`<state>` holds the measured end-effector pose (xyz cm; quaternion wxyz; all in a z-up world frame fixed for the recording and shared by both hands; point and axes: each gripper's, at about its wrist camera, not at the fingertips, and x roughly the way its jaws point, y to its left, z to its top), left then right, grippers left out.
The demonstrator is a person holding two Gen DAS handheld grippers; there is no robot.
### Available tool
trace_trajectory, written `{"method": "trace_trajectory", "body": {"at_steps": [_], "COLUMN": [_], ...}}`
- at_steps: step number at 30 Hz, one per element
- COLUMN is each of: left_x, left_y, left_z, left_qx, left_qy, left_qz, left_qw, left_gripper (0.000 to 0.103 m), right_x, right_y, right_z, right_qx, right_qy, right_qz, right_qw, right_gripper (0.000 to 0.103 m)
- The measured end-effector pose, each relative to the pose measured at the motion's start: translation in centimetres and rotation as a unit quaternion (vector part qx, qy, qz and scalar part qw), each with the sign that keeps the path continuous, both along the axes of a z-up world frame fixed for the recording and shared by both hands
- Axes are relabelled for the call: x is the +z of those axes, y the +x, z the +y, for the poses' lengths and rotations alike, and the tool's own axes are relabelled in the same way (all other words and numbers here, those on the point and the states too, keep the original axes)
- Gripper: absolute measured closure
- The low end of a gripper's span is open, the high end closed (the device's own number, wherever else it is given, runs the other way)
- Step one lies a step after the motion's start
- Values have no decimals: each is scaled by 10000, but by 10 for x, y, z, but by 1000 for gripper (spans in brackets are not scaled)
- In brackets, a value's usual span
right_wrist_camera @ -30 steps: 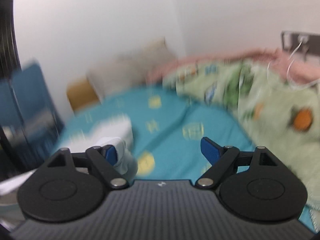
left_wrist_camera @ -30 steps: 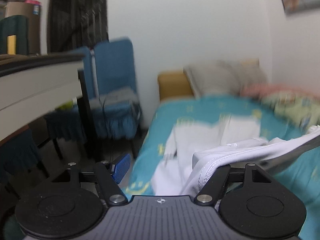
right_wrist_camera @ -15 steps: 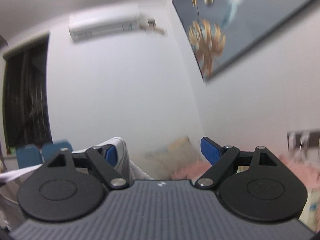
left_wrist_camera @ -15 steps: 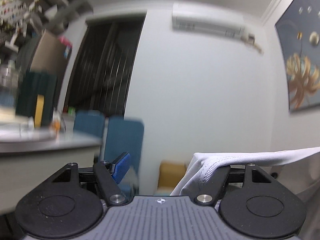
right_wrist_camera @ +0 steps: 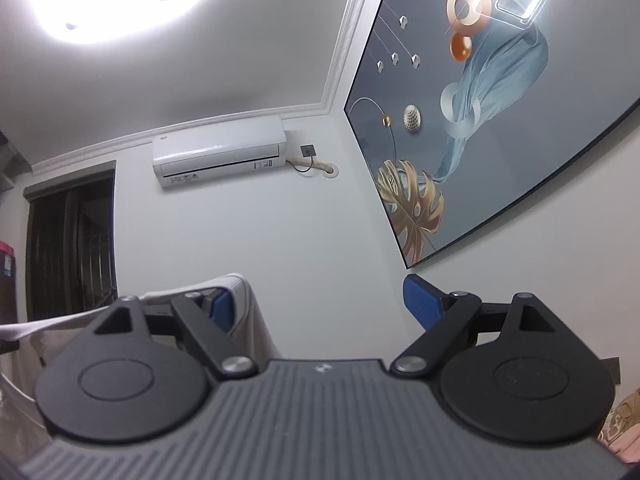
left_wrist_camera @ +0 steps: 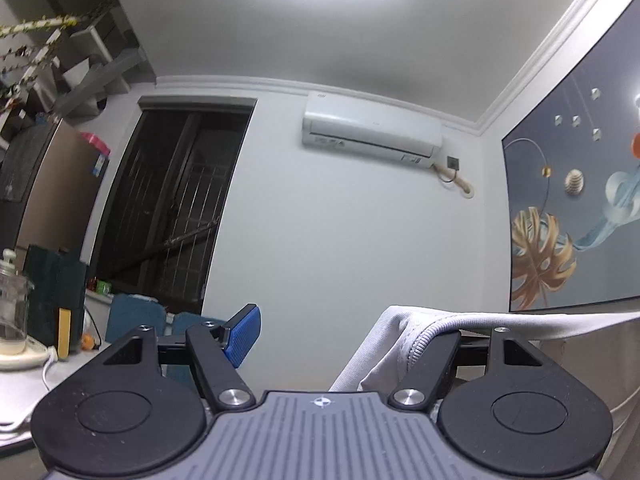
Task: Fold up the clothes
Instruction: 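Raise both tools holding the T-shirt high to shake it open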
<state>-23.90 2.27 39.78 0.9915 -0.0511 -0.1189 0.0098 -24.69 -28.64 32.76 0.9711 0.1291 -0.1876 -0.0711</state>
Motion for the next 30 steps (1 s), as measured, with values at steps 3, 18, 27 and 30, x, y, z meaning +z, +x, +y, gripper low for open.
{"method": "trace_trajectory", "body": {"at_steps": [3, 18, 27, 30], "left_x": [-1, -154, -258, -321], "left_y": [11, 294, 516, 594], "left_z": [-4, 7, -5, -6], "left_qx": [-32, -129, 68, 24], "left_qy": [30, 178, 270, 215], "left_qz": [76, 1801, 2659, 3086], "left_qw": [10000, 9834, 9636, 9509], "left_gripper": [31, 30, 25, 25], "right_x": [3, -111, -194, -248], "right_y": [6, 238, 455, 524], "right_z": [-3, -5, -12, -16], "right_qx": [-59, -187, -378, -312], "right_qy": [-110, -669, -591, -624], "right_qz": [107, 1787, 2732, 3090], "right_qw": [9999, 9815, 9594, 9485], "right_gripper": [15, 16, 17, 17]}}
